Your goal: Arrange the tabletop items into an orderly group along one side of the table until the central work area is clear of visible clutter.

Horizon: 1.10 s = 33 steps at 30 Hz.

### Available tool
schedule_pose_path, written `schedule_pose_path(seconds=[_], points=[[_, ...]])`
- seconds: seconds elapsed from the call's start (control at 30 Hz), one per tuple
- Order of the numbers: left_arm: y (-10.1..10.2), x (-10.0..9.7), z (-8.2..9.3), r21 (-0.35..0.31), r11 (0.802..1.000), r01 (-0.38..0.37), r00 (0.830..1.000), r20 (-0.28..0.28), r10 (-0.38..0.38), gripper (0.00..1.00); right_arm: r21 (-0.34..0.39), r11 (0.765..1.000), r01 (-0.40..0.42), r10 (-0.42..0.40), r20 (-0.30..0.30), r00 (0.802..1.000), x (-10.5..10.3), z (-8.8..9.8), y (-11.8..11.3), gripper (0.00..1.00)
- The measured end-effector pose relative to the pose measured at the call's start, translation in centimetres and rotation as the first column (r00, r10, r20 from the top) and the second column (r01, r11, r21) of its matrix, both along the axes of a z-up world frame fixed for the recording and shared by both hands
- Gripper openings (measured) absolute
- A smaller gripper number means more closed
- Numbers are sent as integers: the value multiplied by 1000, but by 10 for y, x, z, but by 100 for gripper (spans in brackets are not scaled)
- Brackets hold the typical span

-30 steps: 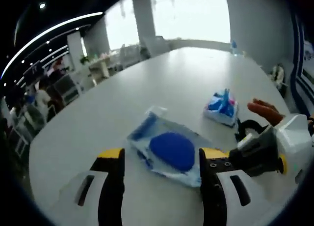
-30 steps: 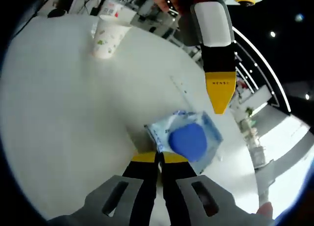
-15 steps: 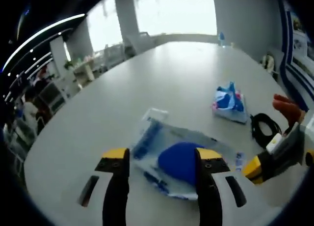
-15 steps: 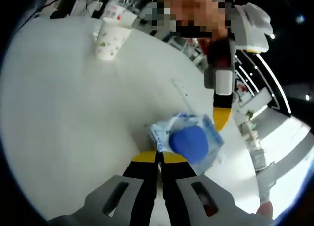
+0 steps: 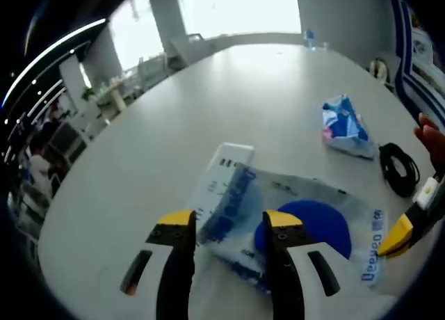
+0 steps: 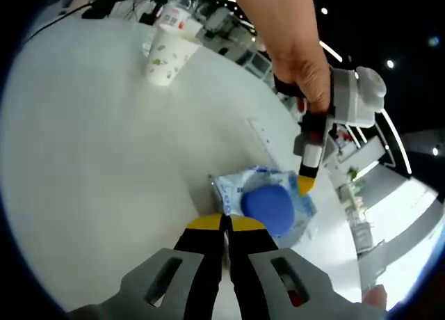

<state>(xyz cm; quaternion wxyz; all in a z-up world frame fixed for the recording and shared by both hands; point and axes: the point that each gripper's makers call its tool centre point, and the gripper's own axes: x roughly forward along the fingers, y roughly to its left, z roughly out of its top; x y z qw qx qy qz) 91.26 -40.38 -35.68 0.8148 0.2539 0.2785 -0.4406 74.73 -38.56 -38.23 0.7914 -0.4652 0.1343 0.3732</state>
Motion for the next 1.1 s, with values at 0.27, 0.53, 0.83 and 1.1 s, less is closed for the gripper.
schedule_pose_path(seconds=[0.27, 0.53, 0.83, 1.1], points=[[-4, 11, -5, 35, 998, 46, 998, -32, -45, 27, -4, 1000, -15, 15, 17, 1000, 2, -2, 3, 2], [-6, 12, -19, 111, 988, 104, 993, -61, -98, 20, -11, 1000, -23, 24, 27, 999, 1, -3, 4, 2], [3, 13, -17, 108, 991, 73, 995, -71, -66, 3, -13, 1000, -24, 24, 30, 999, 1, -1, 4, 2], [5, 10, -18, 122, 990, 64, 996, -61, -57, 0, -30, 999, -27, 28, 39, 999, -1, 0, 4, 2]])
